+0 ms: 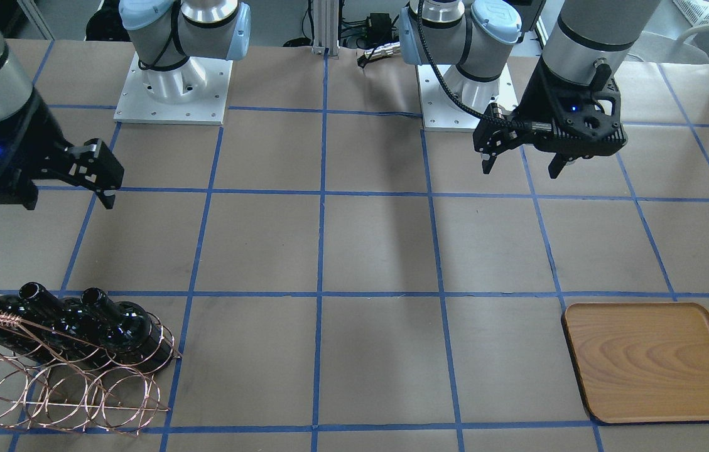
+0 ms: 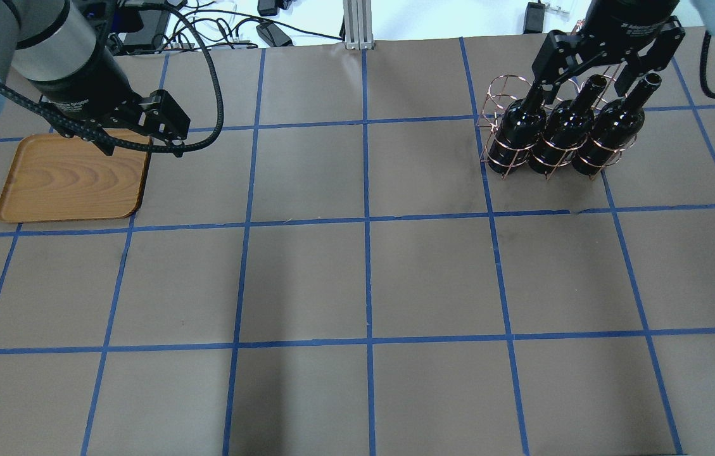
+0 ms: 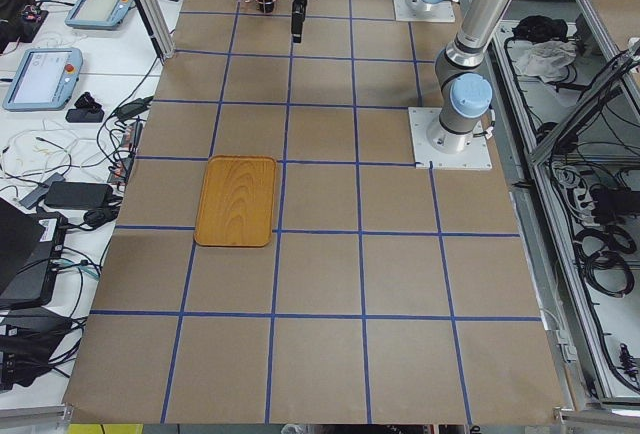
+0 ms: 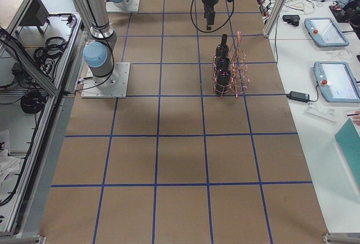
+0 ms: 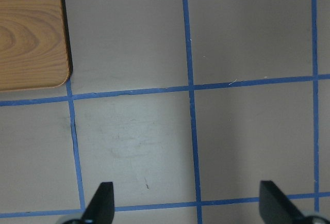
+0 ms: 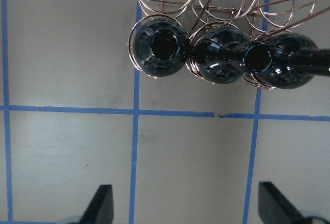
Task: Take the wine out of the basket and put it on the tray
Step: 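Lower the right gripper over the wine rack toward the middle bottle, then grasp the middle dark wine bottle neck with the right gripper and lift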
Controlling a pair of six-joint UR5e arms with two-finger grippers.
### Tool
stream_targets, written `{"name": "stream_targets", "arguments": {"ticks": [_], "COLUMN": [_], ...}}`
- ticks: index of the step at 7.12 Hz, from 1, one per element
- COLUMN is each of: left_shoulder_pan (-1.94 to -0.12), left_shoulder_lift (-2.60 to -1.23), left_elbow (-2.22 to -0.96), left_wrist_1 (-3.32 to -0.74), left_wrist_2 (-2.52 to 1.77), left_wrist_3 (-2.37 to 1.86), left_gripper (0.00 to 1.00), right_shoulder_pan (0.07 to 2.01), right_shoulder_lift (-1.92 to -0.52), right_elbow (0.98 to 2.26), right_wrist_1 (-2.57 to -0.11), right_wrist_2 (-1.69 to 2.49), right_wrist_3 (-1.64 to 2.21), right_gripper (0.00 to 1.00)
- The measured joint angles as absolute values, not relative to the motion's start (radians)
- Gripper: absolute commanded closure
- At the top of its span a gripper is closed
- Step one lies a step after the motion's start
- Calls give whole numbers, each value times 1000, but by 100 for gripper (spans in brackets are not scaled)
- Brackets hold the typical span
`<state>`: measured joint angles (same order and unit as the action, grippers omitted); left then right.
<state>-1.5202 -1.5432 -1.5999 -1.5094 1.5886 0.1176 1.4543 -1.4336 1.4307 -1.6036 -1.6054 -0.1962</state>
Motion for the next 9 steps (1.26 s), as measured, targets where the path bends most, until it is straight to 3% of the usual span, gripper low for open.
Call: {"name": "stream_targets", "arguments": {"ticks": [5,6,9], "left_shoulder_pan": [-1520,-1519,-1519], "left_shoulder_lift": [-1543,-1543,-1543], "left_elbow": [-1600,-1601,-1601], "left_wrist_1": [-1509,-1508,-1508], "left_wrist_2": [1589,1589,1589], "left_wrist_3": [120,121,122], "left_gripper": [0,0,0], "right_shoulder_pan": [1395,1386,1380], "right_shoulder_lift": [-1255,-1241,-1228], "right_elbow": [1431,1431,1430], "right_wrist_1": [-1798,-1803,-1807], "right_wrist_2": [-1601,-1596,-1584], "right_wrist_3": [-314,-294,-233], "right_gripper": [4,11,64]}}
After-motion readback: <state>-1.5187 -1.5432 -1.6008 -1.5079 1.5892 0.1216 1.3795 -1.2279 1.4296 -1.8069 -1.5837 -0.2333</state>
